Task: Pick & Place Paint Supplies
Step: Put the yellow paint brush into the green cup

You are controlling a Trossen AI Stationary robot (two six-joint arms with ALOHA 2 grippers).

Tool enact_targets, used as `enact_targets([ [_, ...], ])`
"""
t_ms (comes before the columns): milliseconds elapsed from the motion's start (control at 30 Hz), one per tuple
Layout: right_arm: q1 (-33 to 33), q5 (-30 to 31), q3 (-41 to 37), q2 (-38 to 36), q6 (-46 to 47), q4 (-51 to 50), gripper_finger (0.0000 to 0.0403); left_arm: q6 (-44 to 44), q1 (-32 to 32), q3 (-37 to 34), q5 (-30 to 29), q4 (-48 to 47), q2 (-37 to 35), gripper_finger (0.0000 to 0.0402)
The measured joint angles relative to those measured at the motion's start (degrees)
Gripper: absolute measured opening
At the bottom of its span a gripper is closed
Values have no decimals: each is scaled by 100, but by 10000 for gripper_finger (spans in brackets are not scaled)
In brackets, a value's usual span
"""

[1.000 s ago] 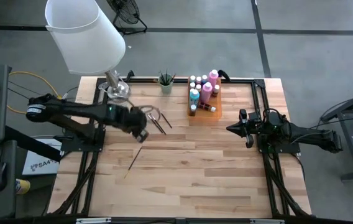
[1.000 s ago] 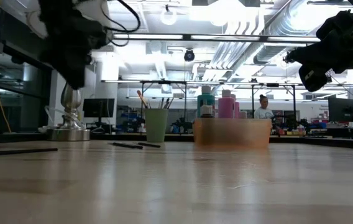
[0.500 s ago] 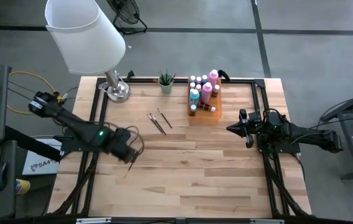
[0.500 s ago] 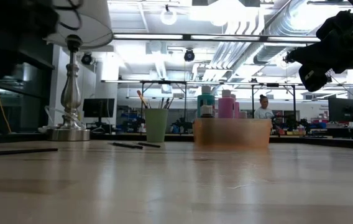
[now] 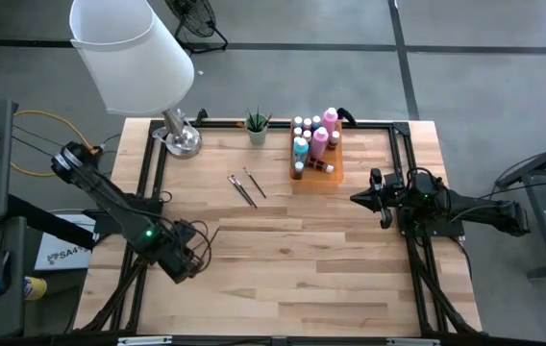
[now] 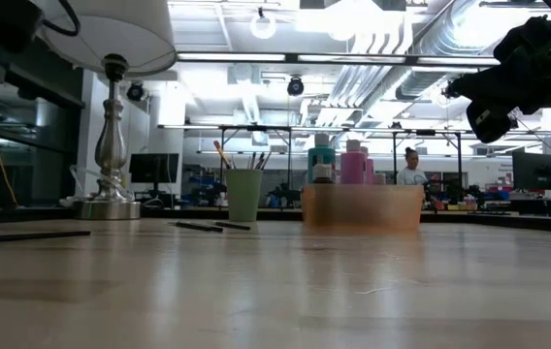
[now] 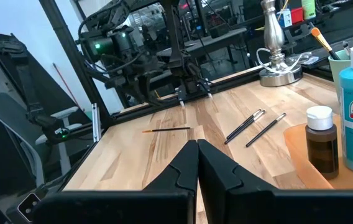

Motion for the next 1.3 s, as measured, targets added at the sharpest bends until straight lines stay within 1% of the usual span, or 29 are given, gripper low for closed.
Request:
enact_targets([
  [167,-1,0,1,1,2,0,2,210,15,0,125,398,437,120],
  [367,-2,0,2,2,0,0,2,292,13,-2,532,586,924,120],
  [533,-1,0,0,2,0,0,2,299,13,-2,563,738,1184,120],
  [667,-2,0,0,2,0,0,2,275,-88,-54,536,1072,1266,120],
  [867,0,0,2,0,2,0,2,-2,-221,-543,635,1897,1267,120],
  [1000,0,0,2,0,0,0,2,-33,-210,-730,637,2055,1267,119],
  [1167,-1,0,2,1,1,0,2,-33,-208,-756,627,2096,1281,119],
  [1300,0,0,0,2,1,0,2,-31,-206,-756,623,2242,1435,119],
])
